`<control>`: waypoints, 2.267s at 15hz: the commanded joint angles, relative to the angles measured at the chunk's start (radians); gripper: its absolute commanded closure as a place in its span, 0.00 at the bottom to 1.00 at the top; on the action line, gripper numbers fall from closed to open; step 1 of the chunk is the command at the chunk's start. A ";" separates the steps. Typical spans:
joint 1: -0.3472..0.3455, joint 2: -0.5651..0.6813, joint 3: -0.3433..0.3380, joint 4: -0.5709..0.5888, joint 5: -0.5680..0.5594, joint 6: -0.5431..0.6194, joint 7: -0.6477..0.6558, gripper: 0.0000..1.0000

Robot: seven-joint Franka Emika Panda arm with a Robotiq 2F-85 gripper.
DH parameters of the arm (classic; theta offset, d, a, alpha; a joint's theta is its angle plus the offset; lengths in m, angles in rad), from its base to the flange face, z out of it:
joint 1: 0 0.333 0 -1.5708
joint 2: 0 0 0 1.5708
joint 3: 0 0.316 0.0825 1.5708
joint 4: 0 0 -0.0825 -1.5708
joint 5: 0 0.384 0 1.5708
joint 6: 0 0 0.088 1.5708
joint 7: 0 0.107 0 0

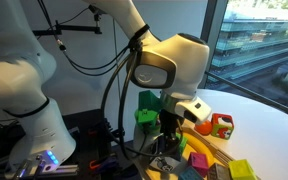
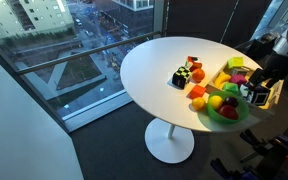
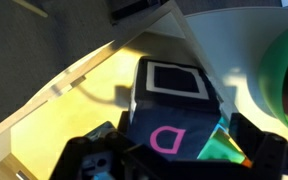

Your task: Remove the plushy cube from the crate and put it on the table

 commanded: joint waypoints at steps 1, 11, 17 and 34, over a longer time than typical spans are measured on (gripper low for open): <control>0.002 0.003 0.002 -0.010 0.020 0.034 -0.033 0.00; 0.000 0.023 0.003 -0.030 0.002 0.100 -0.038 0.27; -0.003 0.005 0.000 0.002 -0.070 0.051 0.024 0.71; 0.019 0.052 0.023 0.254 -0.135 -0.019 0.157 0.93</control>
